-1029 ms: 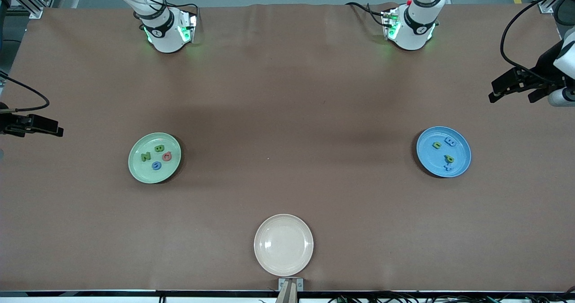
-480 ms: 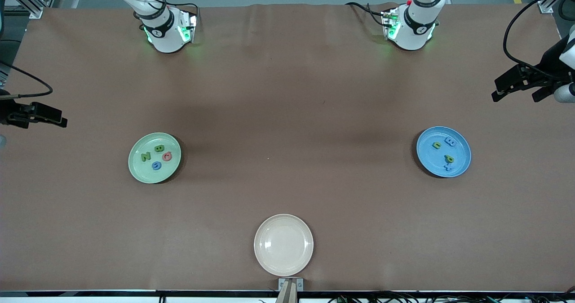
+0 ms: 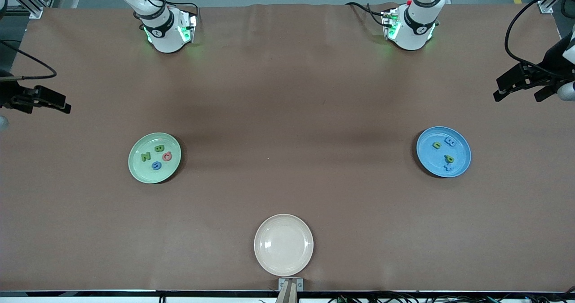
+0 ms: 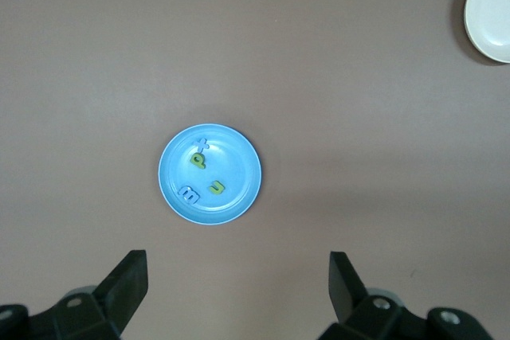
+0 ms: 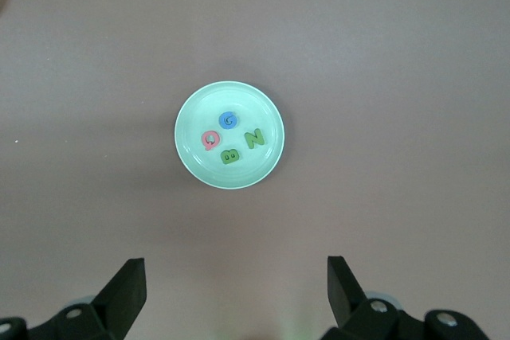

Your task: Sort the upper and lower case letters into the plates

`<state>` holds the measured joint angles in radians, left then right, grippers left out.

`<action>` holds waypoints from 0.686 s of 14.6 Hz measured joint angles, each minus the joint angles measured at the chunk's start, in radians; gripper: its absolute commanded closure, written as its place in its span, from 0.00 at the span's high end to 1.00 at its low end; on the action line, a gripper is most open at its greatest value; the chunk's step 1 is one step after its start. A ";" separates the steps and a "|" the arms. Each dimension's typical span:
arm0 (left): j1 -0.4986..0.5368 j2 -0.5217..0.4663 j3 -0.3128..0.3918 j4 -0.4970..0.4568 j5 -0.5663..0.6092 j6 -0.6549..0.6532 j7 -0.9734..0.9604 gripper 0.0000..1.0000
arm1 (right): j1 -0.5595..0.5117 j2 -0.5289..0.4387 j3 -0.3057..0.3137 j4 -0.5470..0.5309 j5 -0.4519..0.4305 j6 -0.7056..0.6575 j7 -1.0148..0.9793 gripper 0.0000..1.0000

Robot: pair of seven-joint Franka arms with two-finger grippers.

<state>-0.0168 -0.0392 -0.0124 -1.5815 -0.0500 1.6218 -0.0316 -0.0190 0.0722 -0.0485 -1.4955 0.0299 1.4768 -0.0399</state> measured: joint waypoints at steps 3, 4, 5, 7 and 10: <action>0.001 0.010 0.002 0.009 0.000 0.000 0.000 1.00 | 0.000 -0.053 -0.002 -0.039 0.000 0.000 0.003 1.00; 0.002 0.012 0.002 0.010 0.000 0.000 0.000 1.00 | 0.000 -0.067 -0.002 -0.046 0.000 -0.002 0.004 1.00; 0.002 0.013 0.002 0.011 0.000 0.000 0.000 1.00 | 0.000 -0.078 -0.002 -0.050 0.000 -0.007 0.004 1.00; 0.001 0.014 0.002 0.012 0.000 0.000 0.000 1.00 | 0.000 -0.094 -0.002 -0.056 0.000 -0.015 0.004 1.00; 0.000 0.014 0.001 0.012 0.000 0.000 0.000 1.00 | 0.000 -0.100 -0.002 -0.064 0.000 -0.017 0.004 1.00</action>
<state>-0.0172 -0.0252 -0.0114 -1.5691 -0.0500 1.6218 -0.0316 -0.0190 -0.0277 -0.0501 -1.5599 0.0296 1.4596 -0.0355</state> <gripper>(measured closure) 0.000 0.000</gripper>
